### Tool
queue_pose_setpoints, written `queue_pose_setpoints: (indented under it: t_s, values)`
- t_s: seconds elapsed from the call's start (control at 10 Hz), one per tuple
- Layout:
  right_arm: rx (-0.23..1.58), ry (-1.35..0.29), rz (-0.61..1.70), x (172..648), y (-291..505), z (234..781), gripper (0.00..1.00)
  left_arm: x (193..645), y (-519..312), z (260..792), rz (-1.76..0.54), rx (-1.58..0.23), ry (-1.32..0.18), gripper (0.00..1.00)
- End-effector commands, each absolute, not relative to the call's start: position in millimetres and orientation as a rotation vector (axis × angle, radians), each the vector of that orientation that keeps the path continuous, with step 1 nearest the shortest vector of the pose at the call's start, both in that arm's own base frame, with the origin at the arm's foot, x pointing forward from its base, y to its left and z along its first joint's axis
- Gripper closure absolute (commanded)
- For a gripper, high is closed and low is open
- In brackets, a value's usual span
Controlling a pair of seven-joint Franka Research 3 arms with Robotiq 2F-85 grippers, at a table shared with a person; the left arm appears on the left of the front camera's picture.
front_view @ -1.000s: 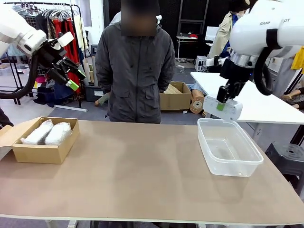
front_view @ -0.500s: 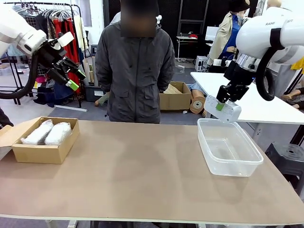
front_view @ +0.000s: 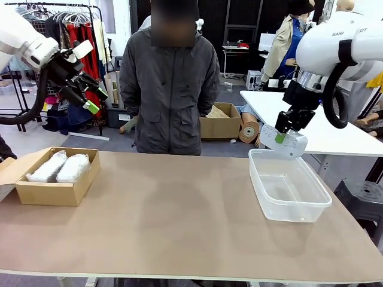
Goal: Separate and place wrapped and unwrapped clocks.
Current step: If the picked Digital clock is wrapped, place it in the Package Box ; if not, place it in the Organizing box.
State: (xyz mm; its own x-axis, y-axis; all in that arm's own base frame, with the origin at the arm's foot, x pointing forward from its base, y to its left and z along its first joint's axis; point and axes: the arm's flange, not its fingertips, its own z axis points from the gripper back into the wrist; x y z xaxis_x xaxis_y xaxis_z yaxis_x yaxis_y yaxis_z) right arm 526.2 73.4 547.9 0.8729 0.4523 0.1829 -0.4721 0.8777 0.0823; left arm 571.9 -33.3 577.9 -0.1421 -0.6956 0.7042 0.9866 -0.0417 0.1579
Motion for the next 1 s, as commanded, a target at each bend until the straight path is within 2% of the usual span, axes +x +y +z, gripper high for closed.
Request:
queue_pose_setpoints:
  t_s: [0.0, 0.7, 0.9]
  values:
    - [0.115, -0.163, 0.497, 526.2, 71.9, 551.2, 1.0, 570.7, -32.1, 579.0, -1.579, -0.515, -0.724, 0.0]
    - [0.184, -0.116, 0.185, 574.5, 43.6, 481.5, 1.0, 570.7, -32.1, 579.0, -1.579, -0.515, -0.724, 0.0]
    - [0.151, -0.123, 0.127, 584.6, 38.9, 450.5, 1.0, 570.7, -32.1, 579.0, -1.579, -0.515, -0.724, 0.0]
